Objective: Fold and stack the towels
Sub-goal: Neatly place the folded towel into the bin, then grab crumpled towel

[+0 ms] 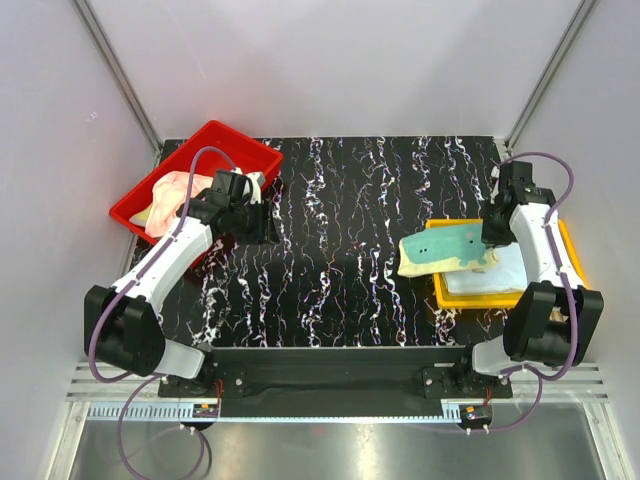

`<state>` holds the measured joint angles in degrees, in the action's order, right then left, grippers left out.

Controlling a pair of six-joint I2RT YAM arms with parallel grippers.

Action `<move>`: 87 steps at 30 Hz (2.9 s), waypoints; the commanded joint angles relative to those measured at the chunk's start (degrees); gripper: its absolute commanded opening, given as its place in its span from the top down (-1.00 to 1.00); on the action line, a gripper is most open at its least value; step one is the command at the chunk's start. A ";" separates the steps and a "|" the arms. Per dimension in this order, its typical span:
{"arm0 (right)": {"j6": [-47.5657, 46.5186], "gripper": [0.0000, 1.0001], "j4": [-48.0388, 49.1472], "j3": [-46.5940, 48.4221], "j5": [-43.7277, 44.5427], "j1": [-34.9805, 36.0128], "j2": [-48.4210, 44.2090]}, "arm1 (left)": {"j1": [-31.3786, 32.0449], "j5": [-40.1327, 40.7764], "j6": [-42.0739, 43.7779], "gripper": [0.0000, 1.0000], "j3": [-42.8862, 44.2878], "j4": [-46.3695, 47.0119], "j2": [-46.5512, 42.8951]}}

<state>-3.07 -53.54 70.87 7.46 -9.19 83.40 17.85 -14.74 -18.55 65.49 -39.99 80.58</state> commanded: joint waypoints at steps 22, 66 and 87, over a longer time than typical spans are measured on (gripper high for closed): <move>-14.16 0.36 3.71 14.28 7.47 -10.41 13.98 | -0.71 -1.43 0.26 -0.01 5.17 -0.26 -0.86; 40.48 -0.99 40.39 2.61 -52.78 6.29 -4.75 | -26.81 22.39 1.06 1.00 38.65 -4.92 41.94; 61.80 -1.00 69.97 1.23 -65.15 5.68 -2.28 | -0.22 -3.80 -0.17 1.00 48.78 -9.34 7.78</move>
<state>41.34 -11.29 79.44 -44.91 -2.98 81.25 11.99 -10.00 -17.21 117.75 -49.74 92.03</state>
